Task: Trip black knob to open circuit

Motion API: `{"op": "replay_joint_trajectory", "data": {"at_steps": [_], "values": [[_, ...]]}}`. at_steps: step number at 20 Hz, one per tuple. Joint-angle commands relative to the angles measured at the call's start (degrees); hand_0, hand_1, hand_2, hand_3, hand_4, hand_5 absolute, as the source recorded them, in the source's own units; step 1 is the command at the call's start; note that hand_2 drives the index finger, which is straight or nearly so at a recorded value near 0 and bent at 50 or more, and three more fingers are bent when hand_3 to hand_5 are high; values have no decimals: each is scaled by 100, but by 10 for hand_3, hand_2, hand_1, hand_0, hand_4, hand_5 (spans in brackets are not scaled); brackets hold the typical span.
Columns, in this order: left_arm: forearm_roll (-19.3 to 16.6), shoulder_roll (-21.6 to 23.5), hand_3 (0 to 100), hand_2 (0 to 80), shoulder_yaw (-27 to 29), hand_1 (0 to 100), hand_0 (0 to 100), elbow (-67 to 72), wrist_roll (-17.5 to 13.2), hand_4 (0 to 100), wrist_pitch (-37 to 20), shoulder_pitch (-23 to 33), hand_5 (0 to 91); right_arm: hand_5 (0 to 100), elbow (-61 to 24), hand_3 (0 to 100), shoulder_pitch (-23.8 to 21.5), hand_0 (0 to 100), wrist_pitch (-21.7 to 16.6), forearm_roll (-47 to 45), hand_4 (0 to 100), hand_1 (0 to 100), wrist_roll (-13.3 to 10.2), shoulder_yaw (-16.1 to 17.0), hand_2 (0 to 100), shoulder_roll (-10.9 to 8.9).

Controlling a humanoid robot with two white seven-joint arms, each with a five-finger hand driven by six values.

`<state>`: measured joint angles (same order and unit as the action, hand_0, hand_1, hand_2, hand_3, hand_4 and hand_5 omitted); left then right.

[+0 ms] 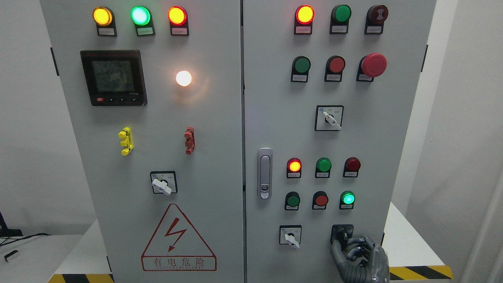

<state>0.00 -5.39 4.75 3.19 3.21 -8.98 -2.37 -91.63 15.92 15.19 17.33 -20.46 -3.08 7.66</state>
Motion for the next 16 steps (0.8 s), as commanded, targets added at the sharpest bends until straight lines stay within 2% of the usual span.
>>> {"op": "replay_joint_trajectory", "data": {"at_steps": [1, 16], "values": [[-176, 3, 0, 0, 0, 389, 120, -2, -5, 0, 2, 0, 0, 926, 5, 846, -1, 300, -7, 60, 825, 827, 15, 0, 519, -1], [-176, -5, 0, 0, 0, 389, 120, -2, -5, 0, 2, 0, 0, 927, -4, 842, 7, 305, -25, 323, 824, 841, 15, 0, 520, -10]]}}
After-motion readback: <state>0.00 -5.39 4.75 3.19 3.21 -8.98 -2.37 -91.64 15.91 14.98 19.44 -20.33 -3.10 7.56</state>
